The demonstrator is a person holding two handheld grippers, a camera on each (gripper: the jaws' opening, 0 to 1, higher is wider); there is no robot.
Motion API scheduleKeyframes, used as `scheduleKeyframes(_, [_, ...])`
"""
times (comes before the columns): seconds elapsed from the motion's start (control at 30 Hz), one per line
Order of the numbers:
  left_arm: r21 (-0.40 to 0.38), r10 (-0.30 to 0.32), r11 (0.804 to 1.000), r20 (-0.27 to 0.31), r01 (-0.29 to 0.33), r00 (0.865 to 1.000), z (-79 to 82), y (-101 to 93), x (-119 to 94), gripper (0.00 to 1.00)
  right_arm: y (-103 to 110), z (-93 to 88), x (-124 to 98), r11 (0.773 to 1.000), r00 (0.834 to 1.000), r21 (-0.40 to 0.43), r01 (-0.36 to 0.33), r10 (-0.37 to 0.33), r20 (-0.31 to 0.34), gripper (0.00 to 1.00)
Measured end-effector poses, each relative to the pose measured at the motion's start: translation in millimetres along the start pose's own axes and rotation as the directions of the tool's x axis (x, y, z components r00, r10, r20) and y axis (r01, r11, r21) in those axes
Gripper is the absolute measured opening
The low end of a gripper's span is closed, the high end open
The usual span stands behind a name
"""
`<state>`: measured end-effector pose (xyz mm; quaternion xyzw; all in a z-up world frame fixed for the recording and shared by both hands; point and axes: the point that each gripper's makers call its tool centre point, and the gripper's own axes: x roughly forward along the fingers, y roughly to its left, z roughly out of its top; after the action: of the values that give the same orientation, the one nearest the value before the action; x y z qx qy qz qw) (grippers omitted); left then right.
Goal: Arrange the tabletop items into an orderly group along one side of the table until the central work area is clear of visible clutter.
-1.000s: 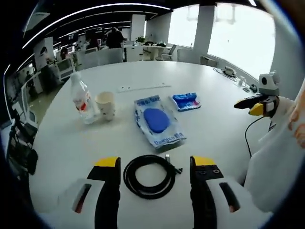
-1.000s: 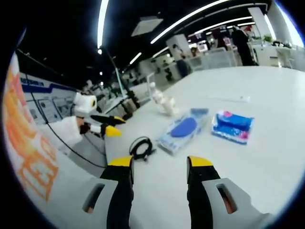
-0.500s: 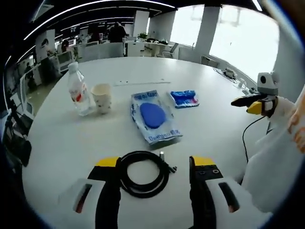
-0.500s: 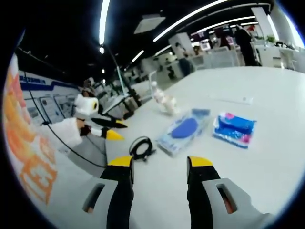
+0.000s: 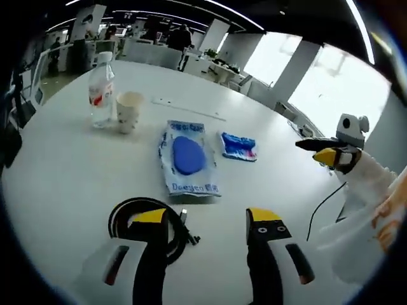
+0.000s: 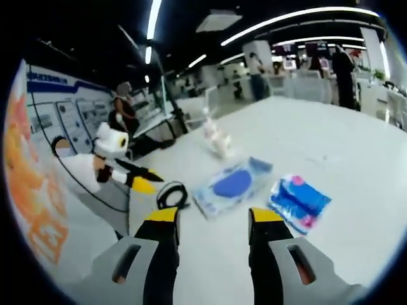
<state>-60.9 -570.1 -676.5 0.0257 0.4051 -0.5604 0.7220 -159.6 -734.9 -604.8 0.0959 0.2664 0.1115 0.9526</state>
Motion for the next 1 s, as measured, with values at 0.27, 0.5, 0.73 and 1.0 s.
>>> scheduleKeyframes(0.27, [-0.131, 0.004, 0.991, 0.036, 0.001, 0.999, 4.9, -2.8, 14.4, 0.48, -33.6, 41.9, 15.7, 0.996, 1.0, -0.088, -0.019, 0.017, -0.026, 0.4])
scheduleKeyframes(0.5, [-0.206, -0.005, 0.979, 0.037, 0.013, 0.999, -0.7, -11.2, 27.6, 0.48, -50.9, 87.3, 40.0, 0.974, 0.997, -0.226, -0.018, 0.033, 0.064, 0.37])
scheduleKeyframes(0.73, [-0.259, -0.015, 0.966, -0.002, 0.014, 1.0, -10.7, -11.4, 39.6, 0.47, -59.5, 122.9, 72.6, 0.993, 0.985, -0.113, -0.019, 0.038, 0.169, 0.26])
scheduleKeyframes(1.0, [-0.29, -0.013, 0.957, -0.023, 0.005, 1.0, -5.7, -5.2, 58.1, 0.48, -54.8, 150.3, 101.2, 0.978, 0.991, -0.175, -0.112, 0.122, 0.052, 0.33])
